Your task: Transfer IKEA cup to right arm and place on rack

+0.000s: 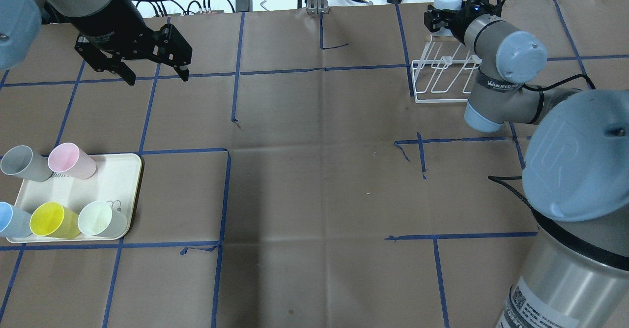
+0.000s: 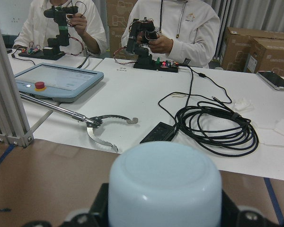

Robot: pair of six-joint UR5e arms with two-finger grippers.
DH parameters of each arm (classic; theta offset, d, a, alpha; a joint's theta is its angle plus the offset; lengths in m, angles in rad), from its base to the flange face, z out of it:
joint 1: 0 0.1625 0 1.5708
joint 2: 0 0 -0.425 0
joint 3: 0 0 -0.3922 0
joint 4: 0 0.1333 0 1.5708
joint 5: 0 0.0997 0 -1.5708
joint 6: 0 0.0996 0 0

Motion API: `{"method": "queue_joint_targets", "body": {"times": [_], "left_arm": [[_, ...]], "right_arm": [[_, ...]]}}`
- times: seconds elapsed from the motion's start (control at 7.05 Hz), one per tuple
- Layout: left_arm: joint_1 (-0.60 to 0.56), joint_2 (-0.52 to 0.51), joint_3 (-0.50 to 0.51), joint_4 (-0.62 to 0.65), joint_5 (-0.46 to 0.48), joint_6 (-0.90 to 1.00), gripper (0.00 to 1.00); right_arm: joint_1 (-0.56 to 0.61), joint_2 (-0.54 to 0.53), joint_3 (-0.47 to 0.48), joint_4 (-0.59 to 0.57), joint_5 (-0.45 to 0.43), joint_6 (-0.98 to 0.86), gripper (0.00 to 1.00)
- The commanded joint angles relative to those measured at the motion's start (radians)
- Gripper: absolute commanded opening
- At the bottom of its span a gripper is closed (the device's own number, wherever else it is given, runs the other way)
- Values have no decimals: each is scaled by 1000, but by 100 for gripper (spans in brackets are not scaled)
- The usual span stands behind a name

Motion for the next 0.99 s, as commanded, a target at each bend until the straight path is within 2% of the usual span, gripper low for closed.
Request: {"method": "queue_joint_targets", "body": {"times": [0.0,0.14,0.43,0.57,0.85], "left_arm": [[17,22,-27,-72,3,19,100],[62,54,-82,-72,40,97,99],[258,160,-250,-58,48,254,99],[350,189,-324,1,49,313,99],[457,221,-452,131,49,450,98]], "right_arm": [[-1,-3,2,-3,12,1,87],[-1,-3,0,-3,14,1,99],[-1,-5,-3,-3,14,1,99],[-1,-8,-6,-1,14,1,99],[10,-73,-27,14,14,8,99]]}}
